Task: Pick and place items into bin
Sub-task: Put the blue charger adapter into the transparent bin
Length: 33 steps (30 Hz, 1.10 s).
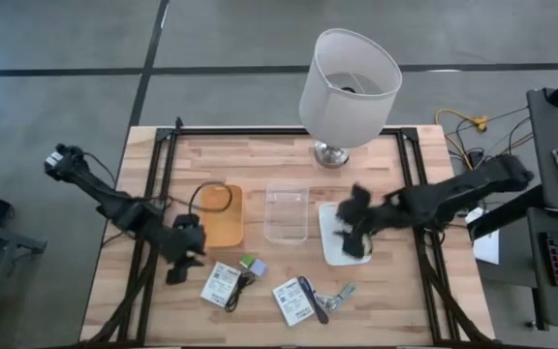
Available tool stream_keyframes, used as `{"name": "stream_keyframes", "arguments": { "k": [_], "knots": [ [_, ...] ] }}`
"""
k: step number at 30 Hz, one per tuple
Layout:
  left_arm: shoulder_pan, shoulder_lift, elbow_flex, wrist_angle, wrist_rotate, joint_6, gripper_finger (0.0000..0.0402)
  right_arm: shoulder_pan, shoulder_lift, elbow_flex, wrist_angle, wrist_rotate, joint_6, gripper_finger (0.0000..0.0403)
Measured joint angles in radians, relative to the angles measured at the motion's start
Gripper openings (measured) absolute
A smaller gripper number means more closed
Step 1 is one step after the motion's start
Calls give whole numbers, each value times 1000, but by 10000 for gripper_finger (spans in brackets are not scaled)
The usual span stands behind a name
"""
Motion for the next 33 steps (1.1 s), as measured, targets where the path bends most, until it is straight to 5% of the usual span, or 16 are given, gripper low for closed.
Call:
{"name": "stream_keyframes", "arguments": {
  "k": [5, 10, 20, 28, 33],
  "knots": [
    [-110, 9, -10, 1, -25, -42, 115, 38, 274, 236, -31, 8, -104, 222],
    [-195, 46, -45, 78, -51, -241, 115, 23, 497, 463, -76, -45, -311, 222],
    [-335, 224, -49, 227, -356, -696, 115, 45, 805, 698, -121, -49, -727, 222],
    [-348, 437, 53, 276, -341, -739, 114, 46, 966, 874, -95, -48, -856, 221],
    [-354, 451, 76, 270, -341, -739, 114, 29, 1029, 991, -81, -95, -880, 221]
  ]
}}
